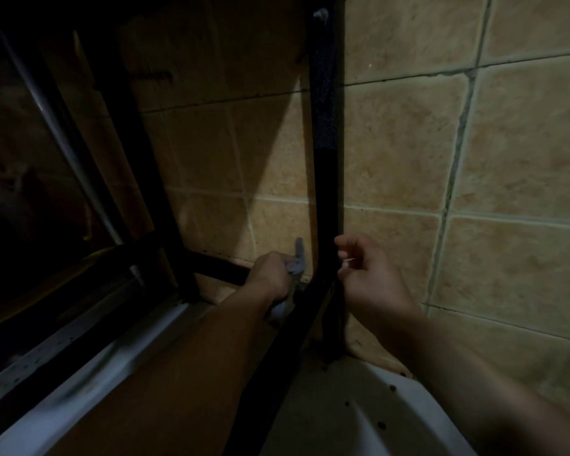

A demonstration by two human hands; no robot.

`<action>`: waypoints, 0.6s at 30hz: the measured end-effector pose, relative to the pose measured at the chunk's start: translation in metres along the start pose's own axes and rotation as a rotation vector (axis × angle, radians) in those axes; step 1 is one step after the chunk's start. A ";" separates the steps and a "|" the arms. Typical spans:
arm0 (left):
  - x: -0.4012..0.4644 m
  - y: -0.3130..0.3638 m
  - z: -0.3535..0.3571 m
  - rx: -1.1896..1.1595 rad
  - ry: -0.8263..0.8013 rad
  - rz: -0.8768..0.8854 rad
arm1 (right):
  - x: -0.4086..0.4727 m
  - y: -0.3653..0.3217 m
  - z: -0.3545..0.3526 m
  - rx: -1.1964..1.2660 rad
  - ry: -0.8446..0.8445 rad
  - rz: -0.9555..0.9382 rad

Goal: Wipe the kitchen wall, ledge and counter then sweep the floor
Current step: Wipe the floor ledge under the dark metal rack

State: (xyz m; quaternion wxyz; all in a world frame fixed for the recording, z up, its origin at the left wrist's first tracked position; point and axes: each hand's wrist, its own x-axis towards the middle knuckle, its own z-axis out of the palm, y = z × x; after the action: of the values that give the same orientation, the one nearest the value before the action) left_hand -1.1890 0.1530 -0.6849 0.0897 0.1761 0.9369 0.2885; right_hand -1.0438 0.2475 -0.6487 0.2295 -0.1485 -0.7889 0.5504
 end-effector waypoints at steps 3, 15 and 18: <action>-0.011 0.005 0.000 0.003 -0.002 0.019 | -0.006 0.000 -0.005 -0.016 0.012 0.023; -0.076 0.036 -0.038 -0.255 0.172 0.102 | -0.054 -0.024 -0.032 -0.128 0.058 0.081; -0.098 0.049 -0.045 -0.331 0.225 0.136 | -0.070 -0.034 -0.039 -0.138 0.073 0.079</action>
State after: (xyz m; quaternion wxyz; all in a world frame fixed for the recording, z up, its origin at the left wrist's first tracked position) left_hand -1.0970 0.1305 -0.6135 -0.0074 0.1886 0.8668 0.4615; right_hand -0.9636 0.2329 -0.6197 0.2253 -0.2150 -0.8095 0.4978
